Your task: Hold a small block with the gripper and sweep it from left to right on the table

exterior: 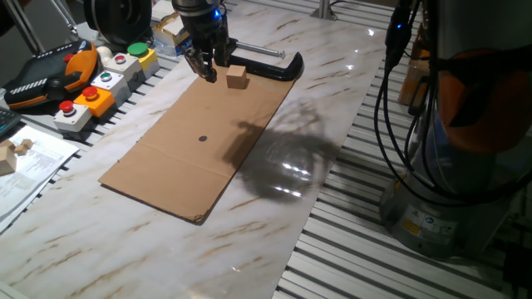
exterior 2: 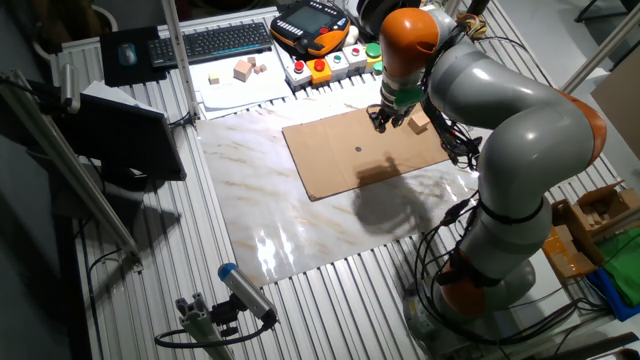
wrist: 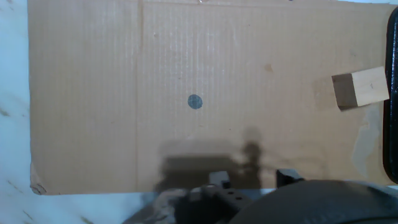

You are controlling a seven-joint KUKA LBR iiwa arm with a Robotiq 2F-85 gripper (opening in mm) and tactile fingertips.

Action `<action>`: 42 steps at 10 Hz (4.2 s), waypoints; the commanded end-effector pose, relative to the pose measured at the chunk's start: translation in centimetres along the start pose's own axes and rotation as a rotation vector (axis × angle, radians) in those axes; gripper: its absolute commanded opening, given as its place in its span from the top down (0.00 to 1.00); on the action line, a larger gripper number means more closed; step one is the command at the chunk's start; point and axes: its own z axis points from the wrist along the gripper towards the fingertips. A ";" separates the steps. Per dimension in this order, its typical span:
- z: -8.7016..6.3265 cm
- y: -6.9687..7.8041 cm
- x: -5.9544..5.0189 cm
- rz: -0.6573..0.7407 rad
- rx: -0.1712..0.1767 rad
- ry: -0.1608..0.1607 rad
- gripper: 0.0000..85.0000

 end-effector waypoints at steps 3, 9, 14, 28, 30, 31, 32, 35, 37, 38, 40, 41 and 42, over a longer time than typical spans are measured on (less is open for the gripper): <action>1.4 -1.4 -0.8 -0.021 -0.011 -0.002 0.99; 4.8 -4.9 -1.9 -0.041 -0.044 0.004 0.99; 7.4 -7.3 -2.4 -0.060 -0.065 0.003 0.99; 12.2 -12.2 -2.2 0.001 -0.059 -0.048 0.99; 12.5 -12.2 -2.3 -0.018 -0.080 -0.047 0.99; 12.6 -12.1 -2.3 -0.024 -0.086 -0.050 0.99; 12.6 -12.1 -2.3 -0.037 -0.084 -0.045 0.99; 12.3 -12.0 -2.2 -0.021 -0.108 -0.025 0.99; 12.3 -12.0 -2.2 0.013 -0.080 -0.032 0.99; 12.3 -12.0 -2.2 0.021 -0.068 -0.030 0.99; 12.3 -12.0 -2.2 0.044 -0.069 -0.021 0.99; 12.3 -12.0 -2.2 0.038 -0.062 -0.027 0.99; 12.3 -12.0 -2.2 0.033 -0.077 -0.031 0.99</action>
